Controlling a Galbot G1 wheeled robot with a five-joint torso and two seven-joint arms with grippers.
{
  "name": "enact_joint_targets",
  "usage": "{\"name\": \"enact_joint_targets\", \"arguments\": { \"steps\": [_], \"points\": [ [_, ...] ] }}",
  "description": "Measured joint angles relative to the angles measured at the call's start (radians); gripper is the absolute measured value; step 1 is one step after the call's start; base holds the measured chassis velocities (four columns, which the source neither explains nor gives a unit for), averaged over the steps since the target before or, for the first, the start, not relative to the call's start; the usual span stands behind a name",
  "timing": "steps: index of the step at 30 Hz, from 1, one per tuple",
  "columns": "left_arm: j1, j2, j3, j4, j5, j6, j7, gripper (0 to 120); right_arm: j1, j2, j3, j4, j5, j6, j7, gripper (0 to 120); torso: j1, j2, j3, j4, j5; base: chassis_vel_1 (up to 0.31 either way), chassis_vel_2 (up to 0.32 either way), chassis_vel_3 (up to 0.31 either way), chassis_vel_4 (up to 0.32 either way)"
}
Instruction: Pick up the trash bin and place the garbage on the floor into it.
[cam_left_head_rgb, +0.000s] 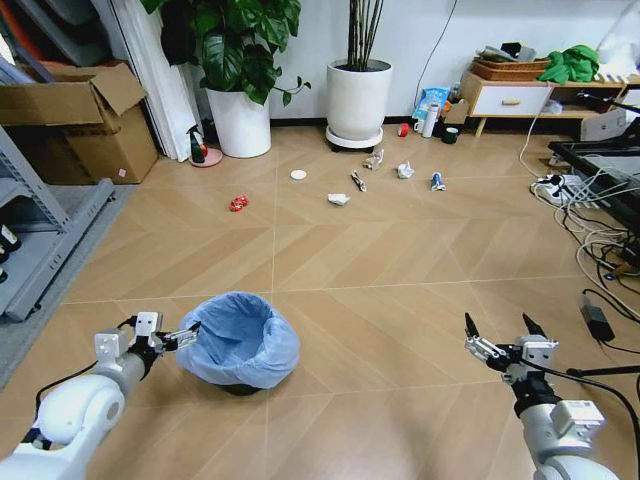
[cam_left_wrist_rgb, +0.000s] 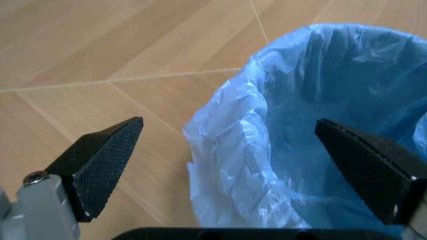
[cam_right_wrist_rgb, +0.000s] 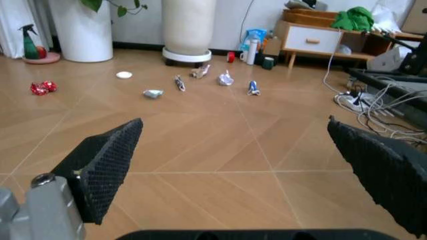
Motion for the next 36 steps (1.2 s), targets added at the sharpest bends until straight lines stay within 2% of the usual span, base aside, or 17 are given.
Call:
{"name": "enact_joint_targets", "arguments": {
  "steps": [6,19,24,36],
  "points": [
    [-0.059,-0.004,0.035,0.045,-0.027,0.061,0.010,100,0.001,-0.007,0.005,-0.007,0.005,-0.002,0.001,100,0.000,0.000,0.000,0.0001,0.0001,0.000,0.000,0.000,0.000],
    [-0.180,-0.024,0.108,0.185,-0.023,0.080,0.025,100,-0.016,-0.011,0.011,-0.009,0.006,-0.003,0.015,100,0.000,0.000,0.000,0.0001,0.0000,0.000,0.000,0.000,0.000],
    [-0.197,-0.022,0.126,0.202,-0.006,0.104,0.025,100,-0.012,0.001,0.012,-0.016,0.006,-0.002,0.016,100,0.000,0.000,0.000,0.0001,0.0000,0.000,0.000,0.000,0.000],
    [-0.190,-0.027,0.132,0.201,0.001,0.126,0.039,61,-0.005,-0.002,0.008,-0.024,0.008,0.000,0.016,100,0.000,0.000,0.000,0.0001,0.0000,0.000,0.000,0.000,0.000]
  ]
}}
